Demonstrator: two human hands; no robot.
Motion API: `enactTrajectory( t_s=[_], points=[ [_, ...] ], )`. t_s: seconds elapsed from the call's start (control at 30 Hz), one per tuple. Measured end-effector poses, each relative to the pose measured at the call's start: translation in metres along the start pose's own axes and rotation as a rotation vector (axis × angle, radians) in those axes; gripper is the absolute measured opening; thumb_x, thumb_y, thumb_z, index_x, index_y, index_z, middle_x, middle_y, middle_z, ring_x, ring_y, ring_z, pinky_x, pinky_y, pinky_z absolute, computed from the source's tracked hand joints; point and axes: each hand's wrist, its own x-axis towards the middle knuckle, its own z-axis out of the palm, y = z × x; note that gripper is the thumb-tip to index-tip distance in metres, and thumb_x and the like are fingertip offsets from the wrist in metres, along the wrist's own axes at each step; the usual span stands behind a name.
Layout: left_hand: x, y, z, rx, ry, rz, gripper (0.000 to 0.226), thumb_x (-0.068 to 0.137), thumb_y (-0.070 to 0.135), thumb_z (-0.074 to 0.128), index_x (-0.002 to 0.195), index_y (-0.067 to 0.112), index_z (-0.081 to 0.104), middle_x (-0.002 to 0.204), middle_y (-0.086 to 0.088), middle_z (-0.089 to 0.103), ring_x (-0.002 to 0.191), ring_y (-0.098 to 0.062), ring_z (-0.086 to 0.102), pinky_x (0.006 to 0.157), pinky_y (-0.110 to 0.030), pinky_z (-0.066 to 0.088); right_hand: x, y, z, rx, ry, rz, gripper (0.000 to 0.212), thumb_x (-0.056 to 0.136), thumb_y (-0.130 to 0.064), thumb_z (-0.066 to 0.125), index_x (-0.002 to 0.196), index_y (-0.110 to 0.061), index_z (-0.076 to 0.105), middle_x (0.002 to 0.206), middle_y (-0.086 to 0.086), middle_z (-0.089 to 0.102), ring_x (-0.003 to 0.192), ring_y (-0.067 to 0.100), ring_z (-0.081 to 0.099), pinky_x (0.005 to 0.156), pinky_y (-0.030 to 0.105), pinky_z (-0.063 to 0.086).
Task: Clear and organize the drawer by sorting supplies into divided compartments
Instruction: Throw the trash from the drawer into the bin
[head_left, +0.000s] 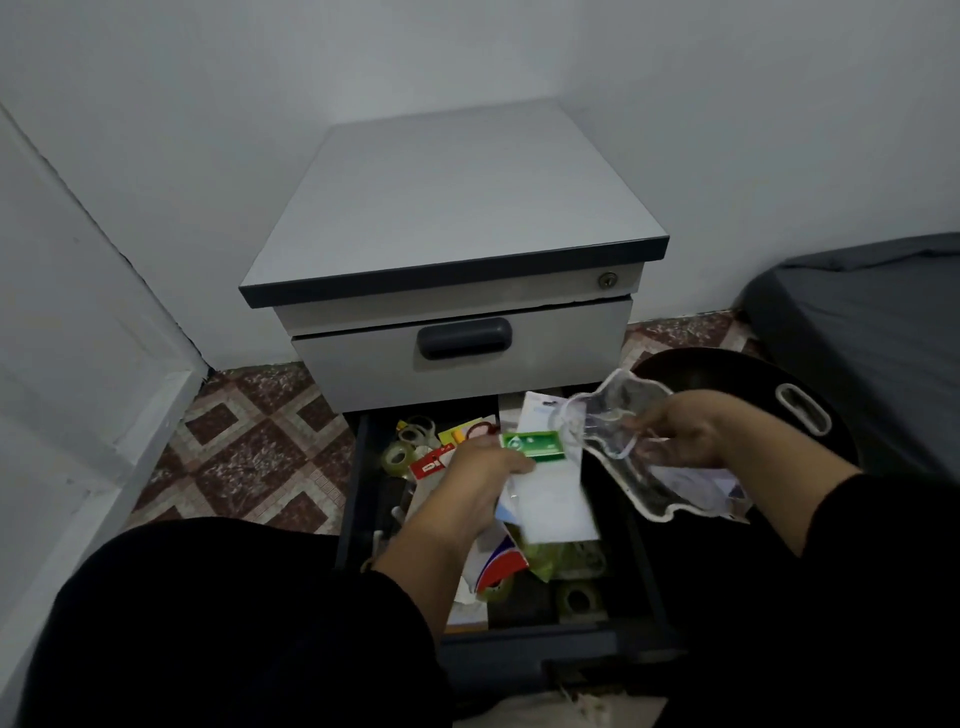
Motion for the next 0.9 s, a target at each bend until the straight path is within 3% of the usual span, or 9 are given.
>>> enactTrajectory(
  t_s=[0.13,0.27,0.37,0.5,0.6,0.67,0.7,0.77,0.9],
  points=[
    [0.01,0.004,0.05,0.092,-0.025,-0.021,0.021,0.075,-0.013,0.067,0.092,-0.003,0.062,0.092,-0.022,0.068,0.08,-0.035,0.067,0.074,-0.043,0.056,0.0,-0.011,-0.044,-0.092,0.133,0.052,0.008,0.093,0.004,0.051,0.086,0.004,0.056,0.079,0.015,0.053,0.069,0.024,0.053,0.038,0.025,0.05],
    [0.023,0.002,0.101,0.174,-0.054,-0.033,0.028,0.075,-0.008,0.069,0.101,-0.004,0.062,0.105,-0.021,0.067,0.093,-0.036,0.066,0.085,-0.046,0.055,0.002,-0.015,-0.076,-0.184,0.214,0.076,0.02,0.093,0.004,0.049,0.1,0.002,0.068,0.087,0.019,0.067,0.079,0.024,0.059,0.059,0.032,0.048],
    [0.028,-0.001,0.13,0.212,-0.064,-0.043,0.029,0.078,-0.008,0.065,0.106,0.0,0.061,0.101,-0.016,0.066,0.094,-0.032,0.065,0.082,-0.038,0.054,-0.001,-0.014,-0.088,-0.184,0.179,0.135,0.052,0.098,0.001,0.043,0.054,0.001,0.072,0.052,0.012,0.064,0.061,0.022,0.058,0.05,0.024,0.049],
    [0.029,-0.002,0.158,0.213,-0.111,-0.024,0.028,0.083,0.011,0.069,0.108,0.001,0.061,0.104,-0.017,0.066,0.094,-0.031,0.065,0.07,-0.033,0.051,0.001,-0.015,-0.087,-0.111,0.239,0.092,0.02,0.096,0.002,0.047,0.085,0.001,0.064,0.075,0.013,0.054,0.069,0.027,0.052,0.042,0.022,0.051],
    [0.032,-0.001,0.161,0.178,-0.156,-0.014,0.038,0.087,0.029,0.066,0.114,0.004,0.056,0.093,-0.01,0.06,0.082,-0.024,0.061,0.059,-0.025,0.042,0.008,-0.014,-0.086,-0.176,0.258,0.08,0.013,0.097,-0.007,0.05,0.101,0.003,0.057,0.087,0.015,0.052,0.08,0.032,0.054,0.093,0.041,0.046],
    [0.034,0.001,0.152,0.153,-0.179,-0.037,0.009,0.092,0.019,0.06,0.088,0.017,0.053,0.079,0.0,0.052,0.07,-0.012,0.052,0.066,-0.024,0.045,0.006,-0.017,-0.085,-0.252,0.251,0.118,0.021,0.101,-0.016,0.047,0.096,0.003,0.051,0.082,0.017,0.045,0.083,0.031,0.047,0.108,0.042,0.033],
    [0.037,0.0,0.145,0.16,-0.18,-0.043,0.02,0.093,0.013,0.058,0.078,0.021,0.047,0.077,0.001,0.05,0.069,-0.01,0.049,0.071,-0.024,0.044,0.004,-0.021,-0.082,-0.284,0.256,0.136,0.027,0.102,-0.02,0.045,0.09,0.005,0.047,0.078,0.018,0.041,0.09,0.03,0.043,0.112,0.04,0.029],
    [0.039,0.0,0.125,0.175,-0.191,-0.018,0.022,0.094,0.007,0.055,0.077,0.019,0.048,0.077,-0.002,0.051,0.068,-0.012,0.048,0.068,-0.024,0.042,0.007,-0.024,-0.074,-0.334,0.277,0.151,0.026,0.101,-0.022,0.045,0.099,0.003,0.044,0.076,0.016,0.035,0.09,0.03,0.04,0.109,0.039,0.03],
    [0.032,0.002,0.073,0.193,-0.123,0.022,0.023,0.093,0.003,0.055,0.116,0.007,0.053,0.098,-0.014,0.061,0.084,-0.02,0.059,0.07,-0.023,0.049,0.014,-0.022,-0.054,-0.348,0.228,0.048,0.034,0.096,-0.021,0.056,0.123,-0.002,0.051,0.082,0.014,0.046,0.077,0.026,0.045,0.074,0.037,0.041]
  ],
)
